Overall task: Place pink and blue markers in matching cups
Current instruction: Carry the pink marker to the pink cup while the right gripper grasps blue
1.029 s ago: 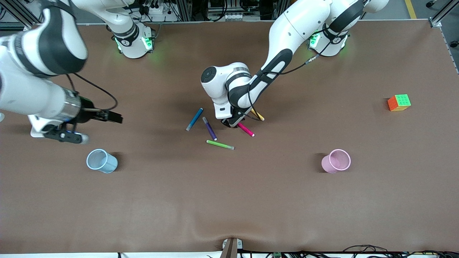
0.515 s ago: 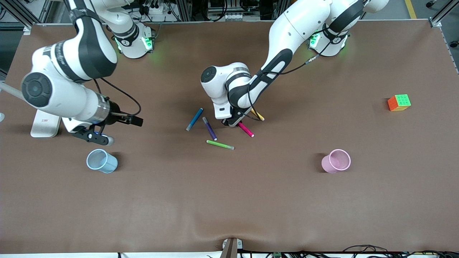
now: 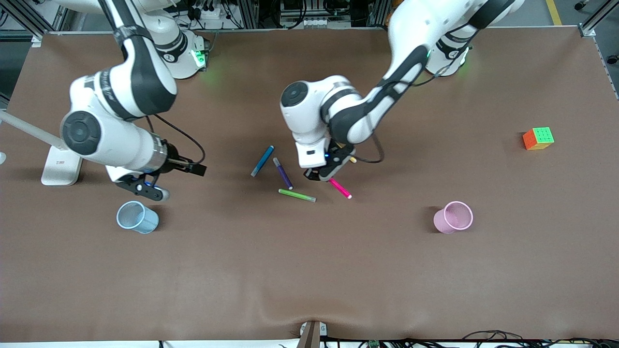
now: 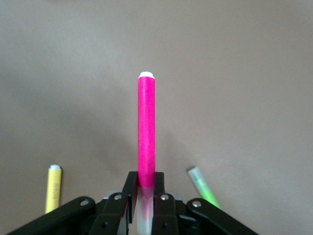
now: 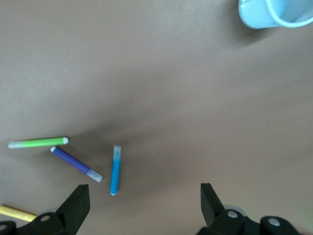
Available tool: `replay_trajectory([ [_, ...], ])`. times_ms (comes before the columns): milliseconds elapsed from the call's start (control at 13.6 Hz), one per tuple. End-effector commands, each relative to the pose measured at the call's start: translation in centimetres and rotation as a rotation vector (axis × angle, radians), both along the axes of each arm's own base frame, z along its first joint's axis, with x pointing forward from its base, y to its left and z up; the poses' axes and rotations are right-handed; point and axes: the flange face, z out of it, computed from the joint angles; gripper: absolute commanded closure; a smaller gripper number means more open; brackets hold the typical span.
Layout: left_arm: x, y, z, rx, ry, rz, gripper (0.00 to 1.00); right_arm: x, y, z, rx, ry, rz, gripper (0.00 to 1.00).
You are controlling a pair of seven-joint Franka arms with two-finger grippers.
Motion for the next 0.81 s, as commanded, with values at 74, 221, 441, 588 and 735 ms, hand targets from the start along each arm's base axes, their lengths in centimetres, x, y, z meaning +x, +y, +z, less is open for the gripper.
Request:
replay_trajectory([
  [74, 2.3, 5.5, 8.3, -0.077, 0.085, -0.002, 1.00, -2.1, 4.2, -4.3, -0.009, -0.038, -0.074, 0.00],
  [221, 4.0, 9.4, 12.5, -0.141, 0.134, -0.025, 1.00, -3.2, 7.3, -6.9, -0.022, -0.027, -0.054, 0.00],
  [441, 6.1, 16.3, 16.0, -0.155, 0.225, -0.092, 1.00, -4.4, 10.7, -10.3, -0.048, -0.019, -0.069, 0.00],
  [588, 7.6, 21.4, 17.6, -0.177, 0.274, -0.148, 1.00, -5.0, 11.3, -12.5, -0.055, -0.026, -0.080, 0.06],
  [735, 9.1, 25.8, 18.3, -0.237, 0.308, -0.179, 1.00, -5.7, 10.9, -14.5, -0.051, -0.051, -0.087, 0.28],
])
